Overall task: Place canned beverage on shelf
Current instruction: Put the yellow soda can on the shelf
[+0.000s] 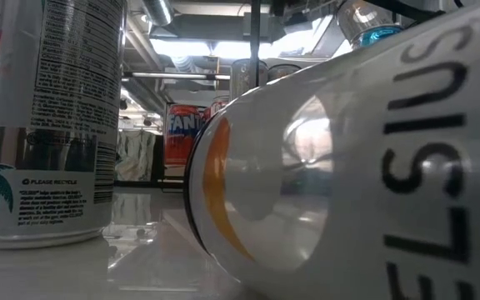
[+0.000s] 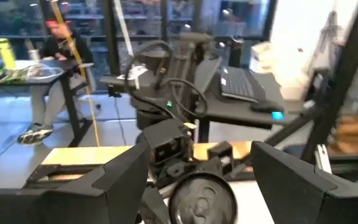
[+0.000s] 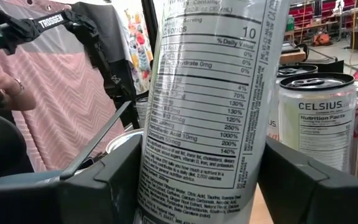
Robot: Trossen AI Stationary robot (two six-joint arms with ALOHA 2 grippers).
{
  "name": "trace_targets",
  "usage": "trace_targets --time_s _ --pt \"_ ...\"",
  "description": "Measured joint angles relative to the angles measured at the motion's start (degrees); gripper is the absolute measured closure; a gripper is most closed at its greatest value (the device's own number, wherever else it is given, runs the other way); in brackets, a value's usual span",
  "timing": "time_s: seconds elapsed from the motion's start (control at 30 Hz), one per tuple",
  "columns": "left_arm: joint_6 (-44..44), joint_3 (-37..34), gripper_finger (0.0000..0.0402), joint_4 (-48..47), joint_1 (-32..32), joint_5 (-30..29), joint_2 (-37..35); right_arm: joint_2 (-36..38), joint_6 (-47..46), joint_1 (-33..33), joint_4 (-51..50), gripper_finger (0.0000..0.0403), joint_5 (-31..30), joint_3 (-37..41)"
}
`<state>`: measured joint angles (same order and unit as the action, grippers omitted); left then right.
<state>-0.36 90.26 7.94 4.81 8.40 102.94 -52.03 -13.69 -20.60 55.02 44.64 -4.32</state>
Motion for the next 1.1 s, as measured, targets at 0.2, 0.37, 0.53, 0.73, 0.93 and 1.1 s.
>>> trace_targets --time_s 0.2,0.37,0.53,0.73,0.93,1.1 --pt "2.8 -0.1 0.0129 -0.1 -0.7 1.9 1.5 0.0 0.0 0.0 0.2 0.015 0.0 0.0" --pt "3.4 -0.1 0.0129 0.5 -0.6 1.8 3.0 0.0 -1.0 0.0 0.6 0.015 0.0 0.0" --pt "3.9 0.0 0.0129 0.2 -0.6 1.5 4.2 0.0 -1.1 0.0 0.4 0.015 0.0 0.0" --pt "3.5 0.0 0.0129 0.2 -0.6 1.4 5.2 0.0 -1.0 0.0 0.5 0.015 0.0 0.0" --pt "2.7 -0.1 0.0129 0.6 -0.6 1.1 6.6 0.0 -0.6 0.0 0.6 0.015 1.4 0.0" --pt "2.0 -0.1 0.0129 1.3 -0.6 1.2 7.7 0.0 0.3 0.0 0.3 0.015 2.0 0.0"
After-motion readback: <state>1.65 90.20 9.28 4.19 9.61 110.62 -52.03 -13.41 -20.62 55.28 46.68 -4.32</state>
